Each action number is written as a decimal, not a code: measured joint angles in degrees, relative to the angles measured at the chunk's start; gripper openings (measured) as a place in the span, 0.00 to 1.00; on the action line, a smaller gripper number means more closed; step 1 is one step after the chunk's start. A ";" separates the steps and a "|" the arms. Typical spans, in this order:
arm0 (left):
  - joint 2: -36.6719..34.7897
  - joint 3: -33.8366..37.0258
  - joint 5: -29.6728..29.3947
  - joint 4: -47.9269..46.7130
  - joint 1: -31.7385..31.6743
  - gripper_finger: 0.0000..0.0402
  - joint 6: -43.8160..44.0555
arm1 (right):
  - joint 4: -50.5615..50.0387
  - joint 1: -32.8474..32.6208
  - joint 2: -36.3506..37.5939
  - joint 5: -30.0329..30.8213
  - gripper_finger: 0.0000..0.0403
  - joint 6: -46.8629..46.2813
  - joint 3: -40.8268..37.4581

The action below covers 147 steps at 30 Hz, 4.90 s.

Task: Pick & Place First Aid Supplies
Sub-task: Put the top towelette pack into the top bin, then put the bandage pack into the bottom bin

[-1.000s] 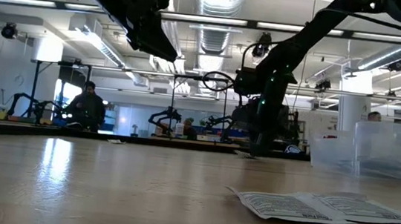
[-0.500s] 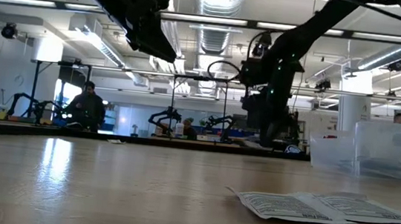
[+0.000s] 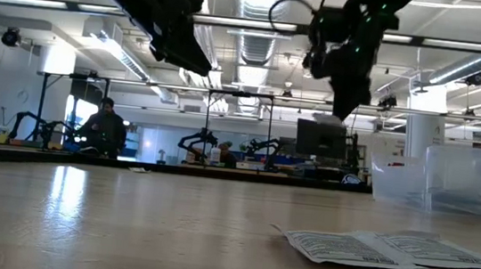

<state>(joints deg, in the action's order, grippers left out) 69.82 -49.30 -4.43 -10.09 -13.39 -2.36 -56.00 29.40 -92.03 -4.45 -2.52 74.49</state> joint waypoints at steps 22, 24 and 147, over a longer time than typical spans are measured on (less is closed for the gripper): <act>0.00 0.00 -26.61 -4.33 -0.72 0.45 11.82 | -4.66 -4.91 23.56 9.44 0.02 -3.81 -22.95; 0.00 0.00 -26.64 -5.40 -0.98 0.45 12.49 | -4.73 -4.91 23.69 9.44 0.02 -3.89 -24.81; 34.63 -13.84 -3.80 -24.45 -24.87 0.38 35.95 | -1.51 -4.91 27.43 11.52 0.17 -8.86 -25.33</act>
<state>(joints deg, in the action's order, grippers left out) 104.46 -63.14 -8.24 -34.54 -38.25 33.59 -57.51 24.49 -64.60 7.07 -11.38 49.17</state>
